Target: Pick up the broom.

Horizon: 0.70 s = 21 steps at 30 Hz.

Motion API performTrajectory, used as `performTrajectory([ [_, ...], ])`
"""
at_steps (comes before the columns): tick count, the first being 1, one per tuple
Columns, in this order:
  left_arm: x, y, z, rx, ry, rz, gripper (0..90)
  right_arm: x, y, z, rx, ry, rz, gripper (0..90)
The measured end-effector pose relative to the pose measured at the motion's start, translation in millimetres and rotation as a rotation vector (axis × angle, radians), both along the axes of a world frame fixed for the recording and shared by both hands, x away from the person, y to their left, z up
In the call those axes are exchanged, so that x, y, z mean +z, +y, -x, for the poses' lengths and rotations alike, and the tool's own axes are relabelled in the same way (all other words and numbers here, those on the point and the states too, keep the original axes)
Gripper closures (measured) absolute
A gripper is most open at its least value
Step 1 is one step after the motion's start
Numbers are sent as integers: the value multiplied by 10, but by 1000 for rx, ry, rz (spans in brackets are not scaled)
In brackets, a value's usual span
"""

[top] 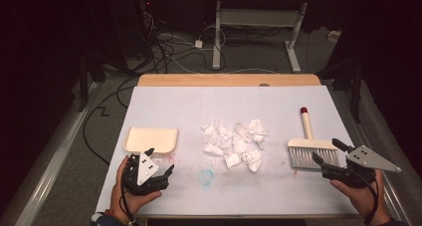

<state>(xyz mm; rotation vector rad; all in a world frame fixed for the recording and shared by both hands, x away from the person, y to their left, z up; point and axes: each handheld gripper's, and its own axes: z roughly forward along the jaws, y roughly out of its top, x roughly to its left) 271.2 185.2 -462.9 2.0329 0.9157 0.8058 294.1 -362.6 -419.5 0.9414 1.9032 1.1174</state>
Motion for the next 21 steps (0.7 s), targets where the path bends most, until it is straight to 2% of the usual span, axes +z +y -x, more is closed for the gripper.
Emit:
performTrajectory([
  [3,0,25,-14,13,4,5,194,-7,16,-6,-12,3,23,239],
  [10,1,37,-13,20,12,6,192,-9,42,-8,-8,9,29,239],
  [13,-5,43,4,15,12,-7,192,1,55,-20,2,-1,41,240],
  [17,-9,67,19,32,24,-6,192,-7,84,-23,5,-3,53,243],
  [21,-5,72,52,33,18,-9,192,-5,113,-36,13,-7,61,246],
])
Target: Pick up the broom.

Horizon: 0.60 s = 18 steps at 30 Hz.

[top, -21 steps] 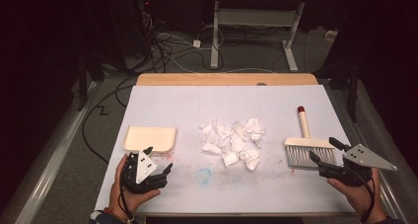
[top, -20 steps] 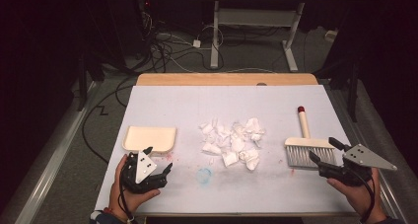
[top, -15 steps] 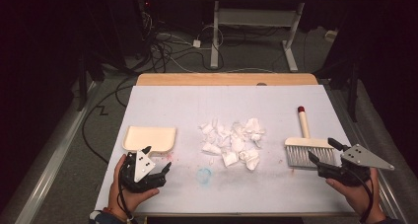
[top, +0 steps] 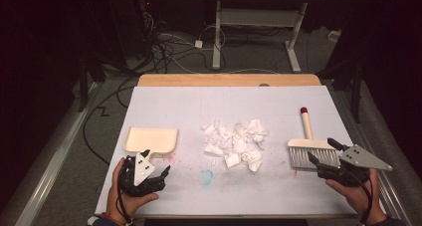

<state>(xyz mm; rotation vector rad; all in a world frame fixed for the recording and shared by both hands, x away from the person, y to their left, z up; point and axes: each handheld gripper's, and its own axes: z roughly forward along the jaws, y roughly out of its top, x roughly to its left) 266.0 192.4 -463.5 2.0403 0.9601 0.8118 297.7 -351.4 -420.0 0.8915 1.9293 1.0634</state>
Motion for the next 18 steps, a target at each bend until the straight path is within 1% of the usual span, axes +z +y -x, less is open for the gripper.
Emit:
performTrajectory([
  [2,-4,3,6,2,1,-3,192,-4,6,-22,3,2,3,248],
  [4,-8,6,8,1,3,-2,192,-19,14,-41,1,14,3,250],
  [7,-23,18,10,-4,12,-9,192,-35,12,-80,3,19,7,251],
  [10,-27,24,13,0,14,-10,192,-47,-2,-130,-9,32,14,251],
  [12,-34,28,11,-1,19,-10,192,-57,-19,-183,-29,48,22,257],
  [13,-39,23,5,-4,22,-16,192,-57,-35,-223,-35,62,30,258],
  [15,-42,20,2,-7,23,-15,192,-46,-81,-312,-59,88,27,277],
  [17,-50,6,-8,-12,28,-18,192,-26,-142,-416,-67,147,13,291],
  [18,-53,1,-11,-13,30,-21,192,-22,-163,-456,-86,176,-4,301],
])
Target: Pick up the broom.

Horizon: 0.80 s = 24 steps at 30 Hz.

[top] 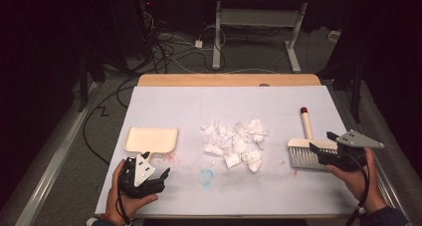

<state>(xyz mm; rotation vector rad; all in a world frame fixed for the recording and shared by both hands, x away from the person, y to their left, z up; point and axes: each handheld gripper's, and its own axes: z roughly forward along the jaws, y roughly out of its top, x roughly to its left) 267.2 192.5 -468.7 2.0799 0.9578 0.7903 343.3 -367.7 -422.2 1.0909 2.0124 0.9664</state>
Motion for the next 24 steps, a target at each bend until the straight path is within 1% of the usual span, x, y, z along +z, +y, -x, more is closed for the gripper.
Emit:
performTrajectory([
  [2,-5,-9,-9,-4,3,-1,192,3,-35,-83,-4,39,-4,326],
  [4,-10,-16,-18,-6,4,-3,192,3,-42,-161,-39,71,21,338],
  [5,-10,-16,-18,-6,4,-3,192,5,-51,-208,-41,96,19,337],
  [6,-11,-18,-22,-8,7,-4,192,8,-62,-254,-51,117,8,342],
  [7,-15,-21,-26,-10,10,-3,192,8,-71,-306,-72,139,3,341],
  [9,-23,-35,-31,-15,15,-5,192,-3,-82,-419,-88,195,-15,340],
  [10,-23,-35,-31,-15,15,-5,192,-13,-82,-474,-112,207,-18,351],
  [12,-24,-45,-34,-17,15,-12,192,-37,-54,-582,-147,240,6,353],
  [14,-22,-48,-36,-17,15,-12,192,-70,-18,-695,-172,271,16,356],
  [15,-23,-52,-35,-16,17,-13,192,-91,5,-751,-182,296,23,356],
  [16,-23,-52,-35,-16,17,-13,192,-113,25,-808,-190,322,22,357],
  [18,-27,-59,-32,-17,18,-17,192,-161,54,-918,-207,366,2,377],
  [19,-29,-61,-31,-19,20,-22,192,-188,73,-971,-215,385,15,376],
  [21,-31,-62,-31,-18,20,-19,192,-242,92,-1061,-248,407,30,397],
  [23,-33,-57,-28,-18,21,-21,192,-290,107,-1122,-254,440,34,392],
  [24,-36,-53,-27,-19,22,-20,192,-294,106,-1134,-264,438,19,412],
])
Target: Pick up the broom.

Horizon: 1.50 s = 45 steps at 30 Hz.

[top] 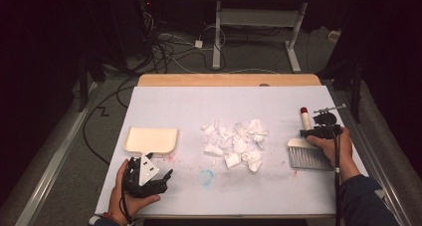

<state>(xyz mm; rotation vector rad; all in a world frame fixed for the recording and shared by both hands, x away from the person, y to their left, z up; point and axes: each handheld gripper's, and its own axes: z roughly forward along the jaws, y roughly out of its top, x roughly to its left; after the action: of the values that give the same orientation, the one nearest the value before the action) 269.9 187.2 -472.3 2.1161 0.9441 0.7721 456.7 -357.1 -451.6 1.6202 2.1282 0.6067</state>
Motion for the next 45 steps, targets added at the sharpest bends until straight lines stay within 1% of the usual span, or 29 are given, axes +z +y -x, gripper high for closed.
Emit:
performTrajectory([
  [1,-3,2,0,0,3,-2,192,0,7,-5,-5,-3,6,427],
  [2,-7,5,-2,-1,7,-2,192,7,24,-2,2,1,15,474],
  [4,-8,2,-1,-1,11,-7,192,5,40,2,2,-5,4,534],
  [7,-4,-10,8,-5,8,-12,192,4,45,-3,0,-15,1,628],
  [9,-1,-14,10,-7,9,-15,192,3,40,-4,0,-14,-5,628],
  [12,-8,-30,3,-12,10,-19,192,3,46,3,7,-17,1,653],
  [14,-12,-33,-5,-15,14,-19,192,1,52,8,12,-26,2,708],
  [15,-15,-37,-8,-16,17,-21,192,-5,57,9,20,-35,-5,715],
  [16,-15,-37,-8,-16,17,-21,192,-2,63,12,30,-37,13,718],
  [19,-10,-38,-5,-16,15,-20,192,8,53,24,32,-39,-4,719],
  [21,-8,-37,-4,-13,14,-15,192,34,41,42,38,-58,-16,719],
  [24,-4,-38,2,-15,12,-11,192,134,31,106,47,-112,-36,719],
  [25,-4,-38,2,-15,12,-11,192,134,31,106,47,-112,-36,719],
  [26,0,-38,4,-15,11,-6,192,221,28,170,63,-160,-56,719],
  [27,7,-41,6,-14,10,-5,192,263,27,203,72,-186,-59,719],
  [30,12,-52,4,-12,8,1,192,382,41,313,91,-257,-63,720],
  [31,13,-60,1,-13,8,3,192,382,41,313,91,-257,-63,720],
  [32,16,-74,-3,-13,7,2,192,421,49,353,101,-281,-68,721],
  [33,33,-107,-9,-23,5,10,194,494,59,425,112,-326,-90,721],
  [36,64,-152,-16,-38,-3,23,195,607,89,527,123,-393,-115,722],
  [37,110,-200,-30,-57,-21,36,195,645,104,558,132,-412,-124,722],
  [38,110,-200,-30,-57,-21,36,195,681,121,589,136,-432,-134,722],
  [39,136,-225,-37,-67,-24,57,196,716,141,619,138,-451,-145,722],
  [40,163,-255,-36,-74,-17,80,196,750,163,649,145,-465,-156,722],
  [41,197,-287,-49,-87,-36,83,196,781,185,678,151,-484,-170,722],
  [42,229,-324,-58,-95,-43,96,196,810,212,708,154,-500,-179,722],
  [43,292,-407,-67,-124,-32,146,196,837,245,736,162,-512,-189,722],
  [44,292,-407,-67,-124,-32,146,196,837,245,736,162,-512,-189,722],
  [45,327,-455,-74,-136,-36,159,196,873,316,791,181,-538,-215,722],
])
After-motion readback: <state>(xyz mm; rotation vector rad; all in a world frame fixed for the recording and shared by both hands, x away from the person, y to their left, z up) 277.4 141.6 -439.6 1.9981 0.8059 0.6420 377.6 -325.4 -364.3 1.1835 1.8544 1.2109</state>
